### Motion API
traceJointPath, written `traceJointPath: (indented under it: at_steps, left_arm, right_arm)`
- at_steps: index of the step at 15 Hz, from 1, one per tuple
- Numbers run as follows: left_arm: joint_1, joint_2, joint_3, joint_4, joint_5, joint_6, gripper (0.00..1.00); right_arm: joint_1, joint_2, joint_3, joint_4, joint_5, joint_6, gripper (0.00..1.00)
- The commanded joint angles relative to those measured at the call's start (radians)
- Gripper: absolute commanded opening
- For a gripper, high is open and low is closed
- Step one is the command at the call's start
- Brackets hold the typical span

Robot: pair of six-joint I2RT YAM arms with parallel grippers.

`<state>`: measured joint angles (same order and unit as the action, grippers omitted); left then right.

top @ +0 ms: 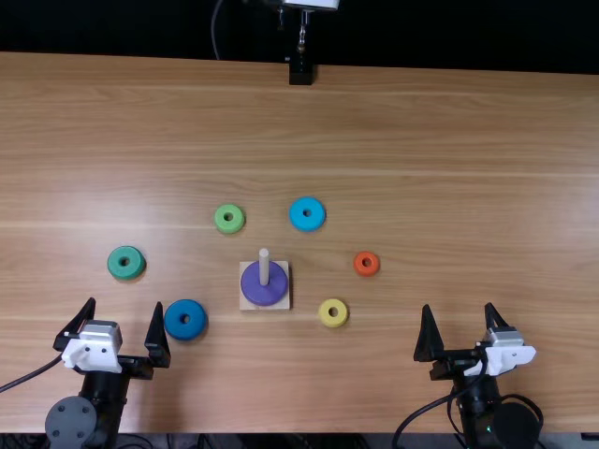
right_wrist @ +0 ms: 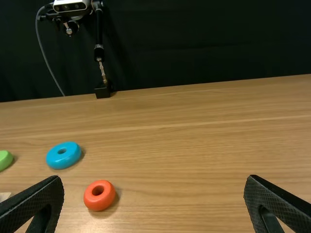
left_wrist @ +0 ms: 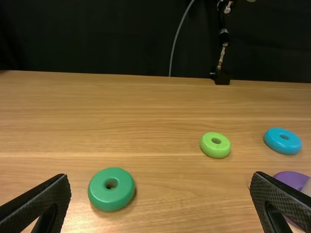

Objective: Build the Hanoi tower: stack the rings onto the peg from bottom to top in this color order: purple, dark blue, light blue, dark green, light green, yellow, orange.

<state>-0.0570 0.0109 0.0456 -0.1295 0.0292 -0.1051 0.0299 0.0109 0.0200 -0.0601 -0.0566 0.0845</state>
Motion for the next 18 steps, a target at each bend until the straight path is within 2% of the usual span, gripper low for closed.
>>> traceJointPath:
  at_steps: [1,5,8,10,11,13,14,15,18]
  left_arm:
    - [0.003,-0.011,-0.046,-0.01,0.013,0.004,1.0]
    - [0.008,-0.011,0.02,-0.047,-0.013,0.008,1.0]
    - [0.016,-0.011,0.177,-0.082,-0.099,0.011,1.0]
    - [0.014,0.11,0.316,-0.15,-0.101,0.013,1.0]
    - [0.011,0.201,0.387,-0.187,-0.092,0.057,1.0]
    - [0.002,0.336,0.485,-0.222,-0.09,0.221,1.0]
    - [0.002,0.388,0.519,-0.224,-0.09,0.276,1.0]
    - [-0.004,0.429,0.537,-0.224,-0.103,0.302,1.0]
    - [-0.043,0.485,0.591,-0.231,-0.108,0.306,1.0]
  right_arm:
    - [-0.007,-0.011,-0.005,-0.002,-0.008,0.0,1.0]
    - [-0.007,-0.011,-0.005,-0.002,-0.008,0.0,1.0]
    - [-0.008,-0.011,-0.005,-0.002,-0.008,0.0,1.0]
    - [-0.007,-0.011,-0.005,-0.002,-0.008,0.0,1.0]
    - [-0.007,-0.011,-0.005,-0.002,-0.008,0.0,1.0]
    - [-0.007,-0.011,-0.005,-0.002,-0.008,0.0,1.0]
    - [-0.008,-0.011,-0.005,-0.002,-0.008,0.0,1.0]
    - [-0.007,-0.011,-0.005,-0.002,-0.008,0.0,1.0]
    - [-0.008,-0.011,-0.005,-0.002,-0.008,0.0,1.0]
